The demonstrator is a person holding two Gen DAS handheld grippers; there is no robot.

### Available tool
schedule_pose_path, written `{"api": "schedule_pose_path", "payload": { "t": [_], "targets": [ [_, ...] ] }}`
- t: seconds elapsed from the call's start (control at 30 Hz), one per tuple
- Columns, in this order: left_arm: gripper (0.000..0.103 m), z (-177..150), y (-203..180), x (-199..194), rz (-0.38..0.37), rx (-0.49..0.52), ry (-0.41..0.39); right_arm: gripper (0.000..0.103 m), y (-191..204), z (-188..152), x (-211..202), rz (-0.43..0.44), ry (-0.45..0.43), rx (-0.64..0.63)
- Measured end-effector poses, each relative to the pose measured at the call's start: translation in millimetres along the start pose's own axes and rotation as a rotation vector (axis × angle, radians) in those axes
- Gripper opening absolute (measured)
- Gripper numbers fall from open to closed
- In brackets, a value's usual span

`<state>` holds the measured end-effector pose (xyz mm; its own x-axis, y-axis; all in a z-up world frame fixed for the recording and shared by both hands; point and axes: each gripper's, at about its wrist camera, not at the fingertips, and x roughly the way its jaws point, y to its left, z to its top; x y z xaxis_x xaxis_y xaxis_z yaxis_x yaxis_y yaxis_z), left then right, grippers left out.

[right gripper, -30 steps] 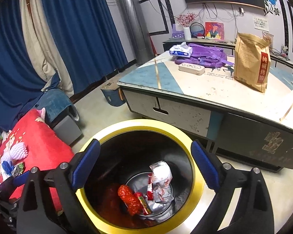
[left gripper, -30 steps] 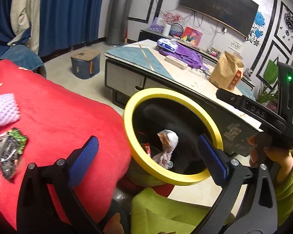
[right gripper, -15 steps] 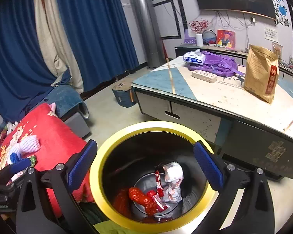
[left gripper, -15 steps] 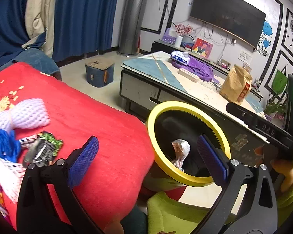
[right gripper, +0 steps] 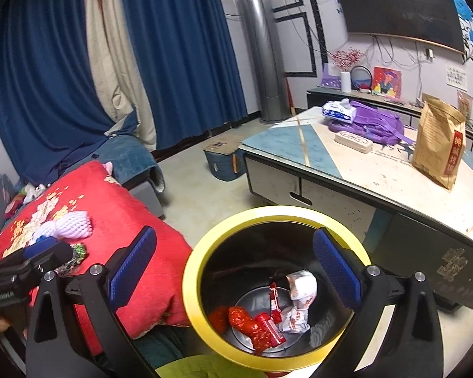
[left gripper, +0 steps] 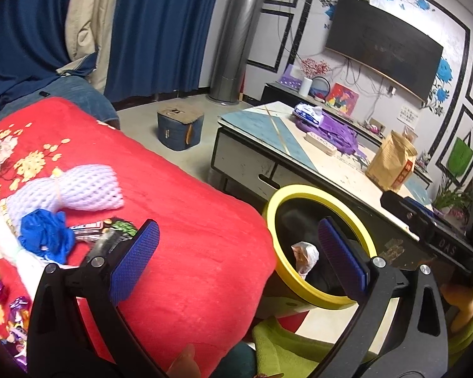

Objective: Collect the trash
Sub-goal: 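Move both tools back over the foam nets and wrappers on the bedspread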

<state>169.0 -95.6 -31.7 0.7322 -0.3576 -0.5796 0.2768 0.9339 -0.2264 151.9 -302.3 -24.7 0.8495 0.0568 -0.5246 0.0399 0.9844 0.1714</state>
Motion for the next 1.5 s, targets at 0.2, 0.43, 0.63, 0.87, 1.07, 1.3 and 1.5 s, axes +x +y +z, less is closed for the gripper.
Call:
{"api": "schedule_pose_path", "payload": {
  "t": [0.2, 0.43, 0.63, 0.87, 1.07, 1.3, 1.5],
  "targets": [
    [0.092, 3, 13, -12, 0.025, -0.025, -0.033, 0.097, 17, 2, -10, 0.049, -0.033, -0.017],
    [0.092, 9, 31, -28, 0.072, -0.059, -0.081, 0.097, 47, 2, -19, 0.108, -0.060, -0.081],
    [0.092, 13, 53, -40, 0.130, -0.099, -0.117, 0.097, 76, -1, -19, 0.164, -0.040, -0.137],
    [0.092, 20, 87, -57, 0.201, -0.169, -0.152, 0.097, 108, -3, -16, 0.210, -0.024, -0.190],
    [0.092, 22, 120, -72, 0.247, -0.244, -0.160, 0.097, 129, -3, -10, 0.259, 0.000, -0.204],
    [0.092, 22, 150, -81, 0.306, -0.297, -0.147, 0.097, 163, -7, 7, 0.313, 0.058, -0.237],
    [0.092, 16, 173, -87, 0.332, -0.325, -0.126, 0.097, 190, -14, 24, 0.327, 0.095, -0.269]
  ]
}}
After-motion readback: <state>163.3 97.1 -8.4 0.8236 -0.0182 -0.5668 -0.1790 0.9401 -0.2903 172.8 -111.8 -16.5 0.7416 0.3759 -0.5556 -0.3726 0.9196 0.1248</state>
